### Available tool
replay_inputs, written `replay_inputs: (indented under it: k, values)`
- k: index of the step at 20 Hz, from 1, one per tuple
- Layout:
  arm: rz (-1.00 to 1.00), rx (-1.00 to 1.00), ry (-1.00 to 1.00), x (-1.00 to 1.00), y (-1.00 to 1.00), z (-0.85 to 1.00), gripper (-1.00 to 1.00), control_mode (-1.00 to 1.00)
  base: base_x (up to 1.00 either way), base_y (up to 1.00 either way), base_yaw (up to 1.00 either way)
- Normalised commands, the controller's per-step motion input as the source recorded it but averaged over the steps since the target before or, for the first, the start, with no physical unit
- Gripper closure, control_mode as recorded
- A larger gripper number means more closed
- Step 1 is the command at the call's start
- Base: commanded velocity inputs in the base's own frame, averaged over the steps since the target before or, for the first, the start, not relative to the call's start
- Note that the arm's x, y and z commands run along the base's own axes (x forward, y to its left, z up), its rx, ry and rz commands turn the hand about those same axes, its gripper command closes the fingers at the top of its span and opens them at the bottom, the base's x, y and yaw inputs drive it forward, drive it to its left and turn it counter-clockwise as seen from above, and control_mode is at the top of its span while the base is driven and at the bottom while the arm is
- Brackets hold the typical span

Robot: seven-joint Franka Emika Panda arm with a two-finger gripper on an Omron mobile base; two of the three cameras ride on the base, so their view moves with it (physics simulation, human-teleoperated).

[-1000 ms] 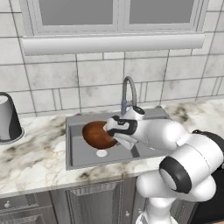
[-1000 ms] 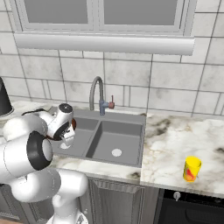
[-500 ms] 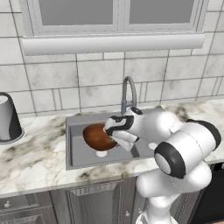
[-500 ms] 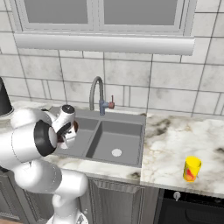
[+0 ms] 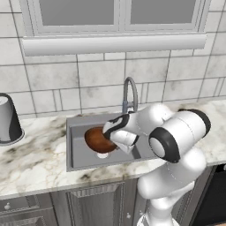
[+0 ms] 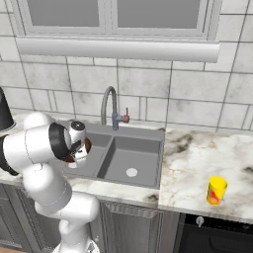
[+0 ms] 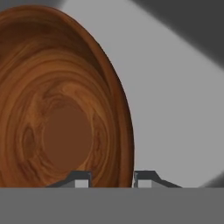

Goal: Place the bowl in the left basin and the cup in the right basin of the sink.

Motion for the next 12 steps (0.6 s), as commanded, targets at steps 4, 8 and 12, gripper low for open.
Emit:
replay_inputs:
  k: [4,8,12]
  values:
    - [-0.05,-0.03,0.00,0.18,0.00,-0.29,1.00,-1.00,0.00,0.00,0.00]
    - [-0.05,-0.02,0.00,0.12,0.00,-0.27,1.00,-1.00,0.00,0.00,0.00]
    - [-0.04,-0.01,0.00,0.10,0.00,-0.27,1.00,-1.00,0.00,0.00,0.00]
